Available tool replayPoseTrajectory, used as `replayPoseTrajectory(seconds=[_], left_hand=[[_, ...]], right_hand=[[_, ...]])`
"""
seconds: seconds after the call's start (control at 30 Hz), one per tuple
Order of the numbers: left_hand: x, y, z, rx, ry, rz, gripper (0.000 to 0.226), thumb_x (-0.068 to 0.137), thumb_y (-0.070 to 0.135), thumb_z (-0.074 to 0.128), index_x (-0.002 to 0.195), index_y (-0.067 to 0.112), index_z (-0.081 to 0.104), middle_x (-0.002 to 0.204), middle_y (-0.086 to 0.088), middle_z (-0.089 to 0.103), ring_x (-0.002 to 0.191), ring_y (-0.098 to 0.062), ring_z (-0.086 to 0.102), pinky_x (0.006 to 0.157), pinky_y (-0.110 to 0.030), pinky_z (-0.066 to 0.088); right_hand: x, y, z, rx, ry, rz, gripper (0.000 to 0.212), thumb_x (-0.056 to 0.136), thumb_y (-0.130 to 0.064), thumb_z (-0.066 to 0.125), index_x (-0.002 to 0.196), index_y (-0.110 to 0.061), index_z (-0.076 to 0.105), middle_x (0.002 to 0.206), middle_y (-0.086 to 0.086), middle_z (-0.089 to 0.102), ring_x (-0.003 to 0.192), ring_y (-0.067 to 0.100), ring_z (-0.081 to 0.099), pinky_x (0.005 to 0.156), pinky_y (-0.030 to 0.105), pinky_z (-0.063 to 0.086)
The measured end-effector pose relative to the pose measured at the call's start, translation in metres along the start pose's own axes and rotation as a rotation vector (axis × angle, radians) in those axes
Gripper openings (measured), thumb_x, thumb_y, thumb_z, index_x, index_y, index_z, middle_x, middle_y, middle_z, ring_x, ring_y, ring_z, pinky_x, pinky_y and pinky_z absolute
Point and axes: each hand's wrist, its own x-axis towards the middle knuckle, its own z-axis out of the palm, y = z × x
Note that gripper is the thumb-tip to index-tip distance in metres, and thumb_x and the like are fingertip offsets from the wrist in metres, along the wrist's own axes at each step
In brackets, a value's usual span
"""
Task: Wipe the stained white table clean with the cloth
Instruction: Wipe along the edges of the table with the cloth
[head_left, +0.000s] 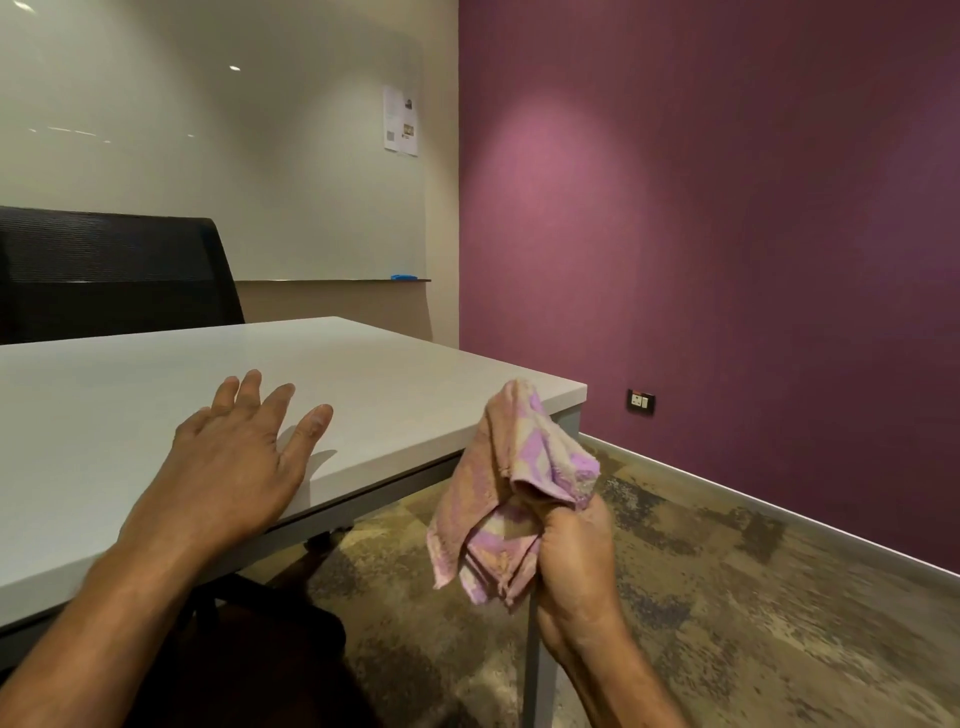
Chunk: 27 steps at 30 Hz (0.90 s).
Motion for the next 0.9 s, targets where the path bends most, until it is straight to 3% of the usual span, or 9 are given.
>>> replayPoseTrajectory(seconds=[0.17,0.23,0.33,0.4,0.43,0.5,0.6,0.8,0.9], left_hand=[[-0.002,0.005,-0.005,-0.004,-0.028,-0.018,0.090,0.084,0.072,0.002,0.162,0.027,0.015,0.171,-0.005,0.001,0.158,-0.022,-0.002,0.127,-0.048,0.007],[-0.003,0.006,-0.006,-0.003,-0.032,-0.024,0.090,0.084,0.072,0.004,0.162,0.028,0.015,0.171,-0.004,0.000,0.158,-0.022,-0.002,0.127,-0.047,0.007],[-0.001,0.007,-0.005,0.004,-0.023,-0.028,0.091,0.082,0.073,0.003,0.161,0.029,0.016,0.171,-0.002,0.000,0.158,-0.021,-0.002,0.127,-0.048,0.007],[0.000,0.004,-0.002,0.005,-0.006,-0.021,0.092,0.084,0.078,0.001,0.161,0.030,0.018,0.171,-0.001,0.001,0.158,-0.020,-0.002,0.126,-0.048,0.007],[0.001,0.001,0.001,0.005,0.004,-0.015,0.094,0.085,0.082,-0.002,0.161,0.030,0.019,0.171,-0.001,0.002,0.158,-0.019,-0.002,0.126,-0.048,0.007],[0.003,-0.004,0.005,0.008,0.017,0.002,0.099,0.082,0.085,-0.006,0.160,0.031,0.022,0.171,0.001,0.004,0.158,-0.017,-0.002,0.126,-0.047,0.007],[0.003,-0.008,0.010,-0.041,-0.001,0.006,0.098,0.082,0.085,-0.004,0.158,0.033,0.029,0.170,0.004,0.008,0.156,-0.008,-0.003,0.126,-0.044,0.008],[0.004,0.023,-0.001,-0.311,-0.041,0.046,0.074,0.093,0.074,0.018,0.145,0.034,0.053,0.165,0.013,0.027,0.153,0.005,0.004,0.127,-0.039,0.015],[0.010,0.065,-0.019,-0.591,-0.072,-0.003,0.057,0.093,0.072,0.031,0.132,0.045,0.062,0.155,0.034,0.036,0.146,0.017,0.016,0.118,-0.027,0.021]], right_hand=[[0.008,0.002,-0.009,-0.164,0.029,-0.159,0.050,0.099,0.005,0.053,0.119,-0.038,0.068,0.109,-0.019,0.076,0.102,0.002,0.071,0.076,0.014,0.057],[0.012,0.006,-0.011,-0.164,0.092,-0.205,0.057,0.097,0.011,0.050,0.126,-0.036,0.064,0.111,-0.023,0.075,0.105,-0.001,0.069,0.080,0.013,0.057],[0.019,0.013,-0.012,-0.127,0.147,-0.280,0.066,0.093,0.016,0.047,0.121,-0.042,0.062,0.110,-0.029,0.073,0.108,-0.004,0.067,0.088,0.011,0.056],[0.025,0.020,-0.014,-0.118,0.144,-0.335,0.064,0.088,0.013,0.047,0.126,-0.035,0.063,0.115,-0.022,0.074,0.111,0.000,0.067,0.085,0.011,0.057],[0.027,0.023,-0.013,-0.131,0.130,-0.370,0.065,0.083,0.011,0.047,0.134,-0.026,0.062,0.123,-0.013,0.073,0.118,0.006,0.066,0.087,0.015,0.058],[0.031,0.029,-0.012,-0.233,0.096,-0.452,0.078,0.075,0.013,0.045,0.147,-0.014,0.052,0.146,0.006,0.060,0.138,0.018,0.054,0.104,0.031,0.054],[0.039,0.032,-0.009,-0.500,0.045,-0.581,0.083,0.078,0.017,0.046,0.152,-0.022,0.046,0.159,0.006,0.046,0.152,0.021,0.037,0.122,0.034,0.035],[0.055,0.018,0.003,-0.696,-0.001,-0.595,0.066,0.093,-0.007,0.046,0.153,-0.033,0.043,0.162,-0.007,0.042,0.149,0.028,0.040,0.113,0.059,0.043],[0.060,0.001,0.008,-0.764,-0.040,-0.559,0.079,0.089,0.005,0.052,0.154,-0.038,0.040,0.160,-0.001,0.045,0.149,0.028,0.039,0.111,0.061,0.043]])
